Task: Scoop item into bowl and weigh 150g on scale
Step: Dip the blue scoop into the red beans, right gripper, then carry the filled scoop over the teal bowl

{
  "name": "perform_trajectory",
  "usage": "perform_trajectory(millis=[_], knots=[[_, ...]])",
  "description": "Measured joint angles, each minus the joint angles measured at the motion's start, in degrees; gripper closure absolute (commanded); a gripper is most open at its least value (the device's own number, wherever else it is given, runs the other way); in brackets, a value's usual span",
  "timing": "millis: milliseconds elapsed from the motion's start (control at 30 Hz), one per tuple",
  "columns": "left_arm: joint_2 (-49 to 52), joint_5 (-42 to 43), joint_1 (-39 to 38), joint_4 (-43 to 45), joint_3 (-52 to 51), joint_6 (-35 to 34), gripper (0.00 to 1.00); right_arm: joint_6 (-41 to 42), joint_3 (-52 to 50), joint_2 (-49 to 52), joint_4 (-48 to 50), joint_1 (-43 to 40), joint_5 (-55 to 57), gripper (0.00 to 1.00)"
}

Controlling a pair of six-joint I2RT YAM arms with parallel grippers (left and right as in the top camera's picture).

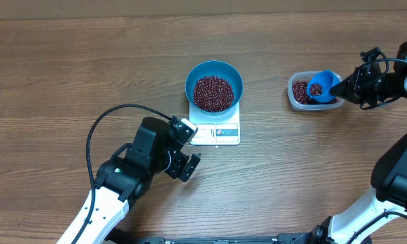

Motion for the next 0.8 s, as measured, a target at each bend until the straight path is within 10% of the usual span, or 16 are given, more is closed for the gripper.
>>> perform_trajectory(millis=[800], knots=[[0.00, -0.02, 0.00, 0.00, 0.00, 0.00, 0.00, -3.32, 0.00, -8.96, -3.17, 0.59, -8.63, 0.96]])
